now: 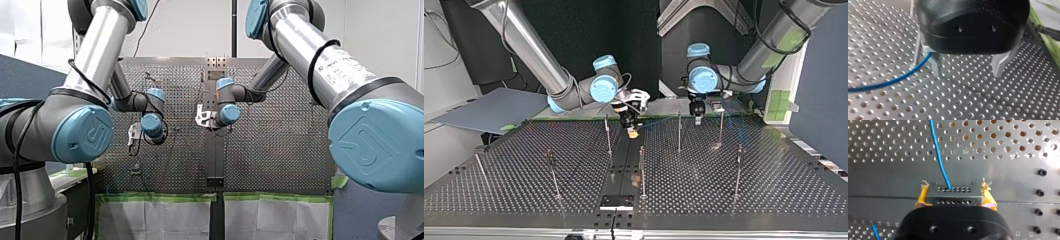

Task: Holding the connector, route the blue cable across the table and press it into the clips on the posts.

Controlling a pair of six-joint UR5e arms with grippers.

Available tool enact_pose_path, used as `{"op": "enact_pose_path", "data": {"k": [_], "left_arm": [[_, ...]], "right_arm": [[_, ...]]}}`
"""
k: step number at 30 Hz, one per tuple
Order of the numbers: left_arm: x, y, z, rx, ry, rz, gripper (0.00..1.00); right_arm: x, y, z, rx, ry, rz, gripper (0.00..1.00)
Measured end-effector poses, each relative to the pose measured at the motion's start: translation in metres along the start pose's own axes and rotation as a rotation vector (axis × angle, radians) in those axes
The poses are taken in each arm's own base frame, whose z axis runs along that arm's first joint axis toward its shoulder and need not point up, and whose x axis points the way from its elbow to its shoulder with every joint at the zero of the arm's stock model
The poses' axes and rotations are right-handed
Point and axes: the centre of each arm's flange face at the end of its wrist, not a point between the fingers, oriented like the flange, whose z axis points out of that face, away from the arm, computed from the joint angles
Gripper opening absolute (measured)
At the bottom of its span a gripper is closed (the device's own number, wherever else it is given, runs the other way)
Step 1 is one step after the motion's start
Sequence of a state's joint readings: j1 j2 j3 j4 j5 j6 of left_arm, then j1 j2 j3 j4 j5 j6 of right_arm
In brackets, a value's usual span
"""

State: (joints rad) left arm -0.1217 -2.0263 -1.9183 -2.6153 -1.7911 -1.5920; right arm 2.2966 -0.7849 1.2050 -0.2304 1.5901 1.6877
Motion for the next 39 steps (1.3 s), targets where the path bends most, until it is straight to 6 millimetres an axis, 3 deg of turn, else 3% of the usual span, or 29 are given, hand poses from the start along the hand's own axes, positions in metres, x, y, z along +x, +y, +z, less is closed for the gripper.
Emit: {"op": "enact_pose_path", "data": {"k": [25, 39], "left_arm": [[-0.022, -0.004, -0.088, 0.068, -0.050, -0.034, 1.00], [-0.032, -0.047, -0.108, 0.159, -0.134, -0.095, 1.00]], "right_arm": [[-0.001, -0.001, 0.000, 0.001, -0.004, 0.005, 0.00], [-0.004, 0.005, -0.009, -0.015, -0.080, -0.005, 0.00]]}}
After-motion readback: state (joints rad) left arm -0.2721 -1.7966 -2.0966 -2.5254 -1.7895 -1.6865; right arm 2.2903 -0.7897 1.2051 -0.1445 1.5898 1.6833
